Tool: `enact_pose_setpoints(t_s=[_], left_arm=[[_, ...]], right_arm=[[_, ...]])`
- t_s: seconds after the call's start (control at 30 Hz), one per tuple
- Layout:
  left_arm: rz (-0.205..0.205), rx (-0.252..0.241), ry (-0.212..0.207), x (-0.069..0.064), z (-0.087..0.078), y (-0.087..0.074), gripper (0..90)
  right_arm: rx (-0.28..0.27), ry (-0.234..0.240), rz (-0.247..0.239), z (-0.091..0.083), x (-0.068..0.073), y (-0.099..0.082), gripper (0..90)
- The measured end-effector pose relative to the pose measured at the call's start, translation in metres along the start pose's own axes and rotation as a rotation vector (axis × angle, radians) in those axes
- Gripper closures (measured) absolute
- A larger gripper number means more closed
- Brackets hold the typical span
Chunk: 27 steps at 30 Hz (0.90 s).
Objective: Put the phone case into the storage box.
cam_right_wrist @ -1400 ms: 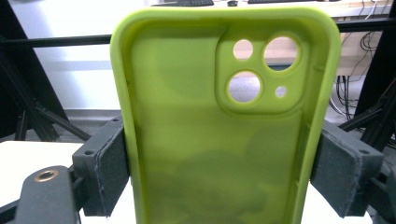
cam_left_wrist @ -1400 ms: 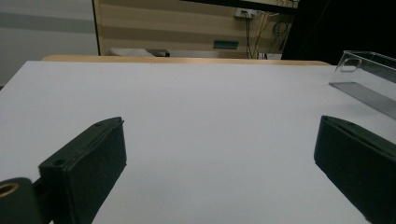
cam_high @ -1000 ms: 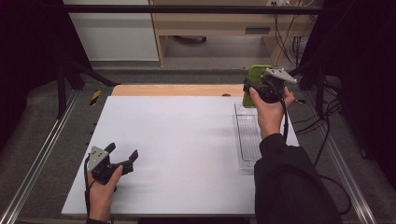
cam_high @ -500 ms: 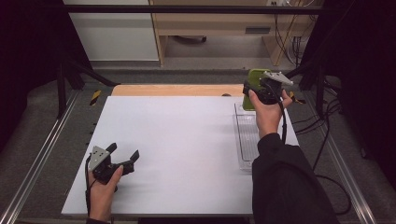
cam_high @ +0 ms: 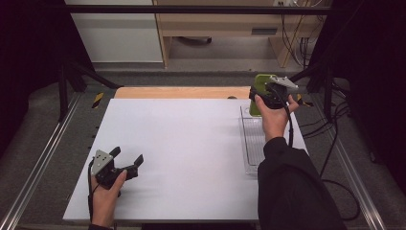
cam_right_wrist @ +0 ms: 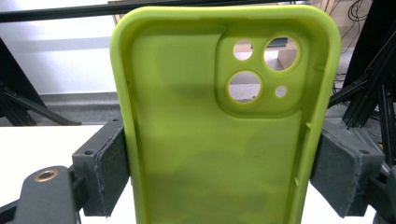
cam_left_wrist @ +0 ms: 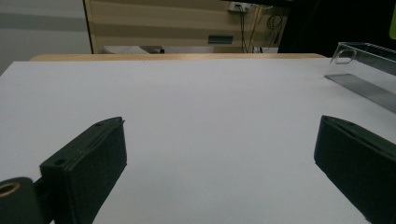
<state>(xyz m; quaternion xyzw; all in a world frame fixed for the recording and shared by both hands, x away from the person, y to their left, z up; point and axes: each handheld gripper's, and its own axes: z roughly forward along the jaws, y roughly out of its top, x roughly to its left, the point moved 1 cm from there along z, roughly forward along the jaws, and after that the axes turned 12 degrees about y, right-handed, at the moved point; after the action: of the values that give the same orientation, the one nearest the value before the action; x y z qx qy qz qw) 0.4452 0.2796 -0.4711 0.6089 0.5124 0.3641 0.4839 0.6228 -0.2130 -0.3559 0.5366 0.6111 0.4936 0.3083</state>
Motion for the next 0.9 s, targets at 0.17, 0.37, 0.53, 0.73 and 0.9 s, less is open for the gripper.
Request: enact_pose_setpoints(t_s=[0.17, 0.37, 0.53, 0.73, 0.9], left_arm=[[0.0, -0.001, -0.002, -0.001, 0.0, 0.0, 1.9], [0.005, -0.003, -0.001, -0.001, 0.0, 0.0, 1.9], [0.011, -0.008, -0.001, -0.001, -0.001, 0.001, 2.0], [0.029, -0.007, 0.0, -0.003, -0.001, 0.001, 1.9], [0.031, -0.001, -0.002, -0.004, 0.0, 0.001, 1.9]], right_arm=[[0.006, 0.001, -0.008, 0.0, 0.0, -0.001, 16.4], [0.016, 0.006, -0.009, 0.001, 0.002, -0.006, 16.4], [0.024, 0.0, 0.001, 0.005, 0.0, -0.01, 16.4], [0.03, 0.002, 0.007, 0.017, -0.005, -0.016, 16.4], [0.034, -0.003, 0.004, 0.028, -0.007, -0.022, 16.4]])
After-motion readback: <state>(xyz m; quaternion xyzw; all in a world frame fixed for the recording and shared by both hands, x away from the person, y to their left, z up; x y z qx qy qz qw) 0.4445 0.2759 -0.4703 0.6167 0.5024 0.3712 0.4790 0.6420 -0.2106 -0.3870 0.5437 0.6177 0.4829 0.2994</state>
